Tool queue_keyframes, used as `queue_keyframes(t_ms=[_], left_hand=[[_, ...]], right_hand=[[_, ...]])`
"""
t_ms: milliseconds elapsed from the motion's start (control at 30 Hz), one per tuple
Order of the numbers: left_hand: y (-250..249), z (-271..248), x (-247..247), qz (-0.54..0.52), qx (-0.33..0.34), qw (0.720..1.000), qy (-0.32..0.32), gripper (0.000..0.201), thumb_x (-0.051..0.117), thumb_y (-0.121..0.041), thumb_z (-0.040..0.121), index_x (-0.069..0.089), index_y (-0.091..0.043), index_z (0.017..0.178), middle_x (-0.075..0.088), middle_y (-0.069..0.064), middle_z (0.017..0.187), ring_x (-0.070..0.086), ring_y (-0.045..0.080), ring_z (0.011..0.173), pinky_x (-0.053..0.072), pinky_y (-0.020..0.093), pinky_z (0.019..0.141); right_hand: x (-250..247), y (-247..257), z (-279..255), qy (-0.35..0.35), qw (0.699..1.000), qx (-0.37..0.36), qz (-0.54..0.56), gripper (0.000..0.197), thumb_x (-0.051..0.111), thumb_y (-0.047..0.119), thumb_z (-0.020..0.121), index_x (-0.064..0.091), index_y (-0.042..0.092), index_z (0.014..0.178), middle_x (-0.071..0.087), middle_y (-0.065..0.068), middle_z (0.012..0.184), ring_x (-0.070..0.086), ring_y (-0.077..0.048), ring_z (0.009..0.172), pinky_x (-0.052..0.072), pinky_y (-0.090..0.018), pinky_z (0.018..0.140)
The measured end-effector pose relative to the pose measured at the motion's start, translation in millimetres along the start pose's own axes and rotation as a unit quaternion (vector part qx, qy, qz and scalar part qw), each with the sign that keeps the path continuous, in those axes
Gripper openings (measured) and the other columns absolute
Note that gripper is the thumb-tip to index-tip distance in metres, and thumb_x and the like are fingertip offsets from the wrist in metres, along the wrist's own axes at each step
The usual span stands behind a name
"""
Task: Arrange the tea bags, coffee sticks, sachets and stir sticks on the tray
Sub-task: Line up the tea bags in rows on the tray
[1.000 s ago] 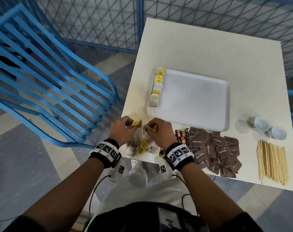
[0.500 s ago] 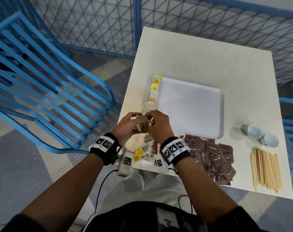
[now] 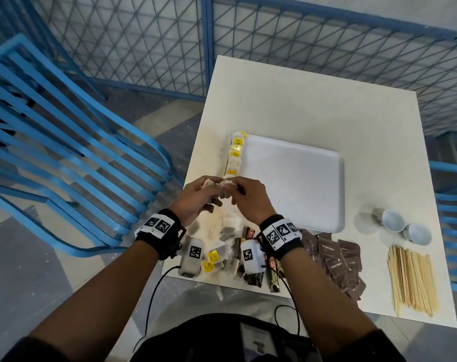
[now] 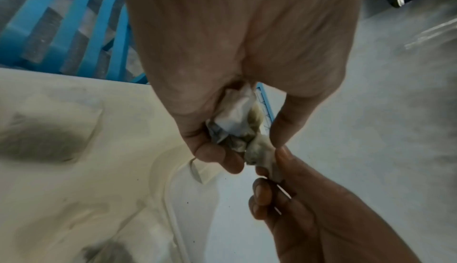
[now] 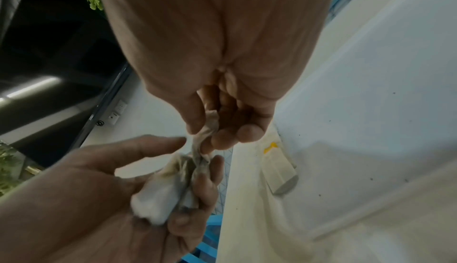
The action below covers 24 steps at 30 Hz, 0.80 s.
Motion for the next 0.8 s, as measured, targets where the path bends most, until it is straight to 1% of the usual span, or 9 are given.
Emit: queue_keyframes(t_ms=[100, 200, 267, 333, 433, 500, 633, 733, 800], left_hand=[[-6.1, 5.7, -0.8, 0.030, 0.037, 0.999, -0.009, 0.019, 0.067, -0.010, 0.097, 0.065, 0.001, 0.112, 0.069, 0.018, 0.089, 0.061, 0.025, 0.071, 0.044, 0.029, 0.055], [-6.4, 10.3, -3.1, 0.023, 0.038, 0.999, -0.023, 0.014, 0.067, -0.009, 0.097, 0.064, 0.000, 0.107, 0.070, 0.016, 0.085, 0.062, 0.026, 0.069, 0.044, 0.029, 0.056], [-5.4, 12.5, -4.4, 0.019, 0.032, 0.999, -0.030, 0.016, 0.069, -0.013, 0.096, 0.063, -0.001, 0.105, 0.072, 0.017, 0.088, 0.062, 0.025, 0.069, 0.044, 0.030, 0.056], [-5.6, 13.7, -3.1, 0.027, 0.031, 0.999, -0.029, 0.016, 0.071, -0.015, 0.095, 0.063, -0.002, 0.102, 0.074, 0.018, 0.092, 0.063, 0.026, 0.070, 0.044, 0.030, 0.056], [-9.7, 13.2, 1.8, 0.045, 0.038, 0.998, -0.020, 0.017, 0.074, -0.015, 0.093, 0.063, -0.003, 0.098, 0.073, 0.025, 0.096, 0.062, 0.027, 0.069, 0.042, 0.030, 0.054], [-13.2, 12.8, 4.6, 0.054, 0.044, 0.997, -0.011, 0.017, 0.076, -0.015, 0.091, 0.064, -0.004, 0.096, 0.072, 0.027, 0.099, 0.062, 0.026, 0.068, 0.041, 0.029, 0.052], [-15.1, 11.9, 5.6, 0.070, 0.051, 0.996, -0.006, 0.028, 0.079, -0.015, 0.088, 0.063, 0.004, 0.100, 0.073, 0.026, 0.098, 0.063, 0.026, 0.067, 0.042, 0.028, 0.050], [-15.0, 8.7, 4.5, 0.058, 0.056, 0.997, -0.017, 0.021, 0.078, -0.015, 0.089, 0.063, -0.002, 0.095, 0.074, 0.023, 0.095, 0.062, 0.026, 0.066, 0.042, 0.029, 0.051], [-14.9, 7.2, 2.8, 0.055, 0.058, 0.996, -0.028, 0.019, 0.078, -0.016, 0.089, 0.063, -0.006, 0.092, 0.074, 0.022, 0.092, 0.062, 0.025, 0.065, 0.043, 0.029, 0.051]], right_hand=[[-4.9, 3.5, 6.0, 0.006, 0.999, 0.001, 0.032, 0.011, 0.068, 0.021, 0.095, 0.076, 0.014, 0.095, 0.071, 0.004, 0.073, 0.063, -0.006, 0.057, 0.050, -0.018, 0.060], [-11.3, -1.2, 12.4, -0.001, 0.998, 0.021, 0.056, 0.013, 0.078, 0.023, 0.086, 0.075, 0.013, 0.095, 0.074, -0.003, 0.077, 0.067, -0.014, 0.063, 0.056, -0.027, 0.064], [-17.4, -6.1, 17.6, -0.015, 0.996, 0.035, 0.076, 0.009, 0.078, 0.018, 0.086, 0.075, 0.012, 0.092, 0.074, -0.002, 0.077, 0.067, -0.013, 0.063, 0.053, -0.025, 0.064], [-22.8, -7.5, 22.0, -0.028, 0.995, 0.040, 0.087, 0.005, 0.076, 0.016, 0.087, 0.075, 0.011, 0.090, 0.074, -0.002, 0.077, 0.066, -0.011, 0.062, 0.051, -0.022, 0.066], [-26.9, -4.7, 26.1, -0.044, 0.996, 0.028, 0.074, 0.005, 0.074, 0.019, 0.089, 0.073, 0.019, 0.084, 0.073, 0.000, 0.076, 0.066, -0.013, 0.063, 0.051, -0.019, 0.067], [-27.1, -2.8, 27.5, -0.052, 0.996, 0.021, 0.069, 0.008, 0.072, 0.022, 0.091, 0.071, 0.023, 0.083, 0.072, 0.001, 0.076, 0.066, -0.014, 0.063, 0.051, -0.020, 0.069], [-25.5, -1.3, 29.1, -0.056, 0.997, 0.011, 0.049, 0.011, 0.069, 0.026, 0.093, 0.072, 0.019, 0.086, 0.072, 0.004, 0.076, 0.066, -0.014, 0.066, 0.050, -0.021, 0.069], [-23.8, -1.4, 28.2, -0.056, 0.997, 0.016, 0.057, 0.009, 0.070, 0.027, 0.092, 0.074, 0.019, 0.092, 0.072, 0.007, 0.081, 0.066, -0.012, 0.071, 0.052, -0.024, 0.073], [-19.6, -8.1, 27.3, -0.037, 0.997, 0.043, 0.057, 0.016, 0.072, 0.032, 0.090, 0.072, 0.020, 0.100, 0.073, 0.007, 0.089, 0.068, -0.013, 0.077, 0.054, -0.024, 0.075]])
Point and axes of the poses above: each hand's wrist, its own z-axis towards the middle knuckle, its own x-axis out of the palm, y = z × x, the point moved 8 cm from there along z, towards the middle knuckle
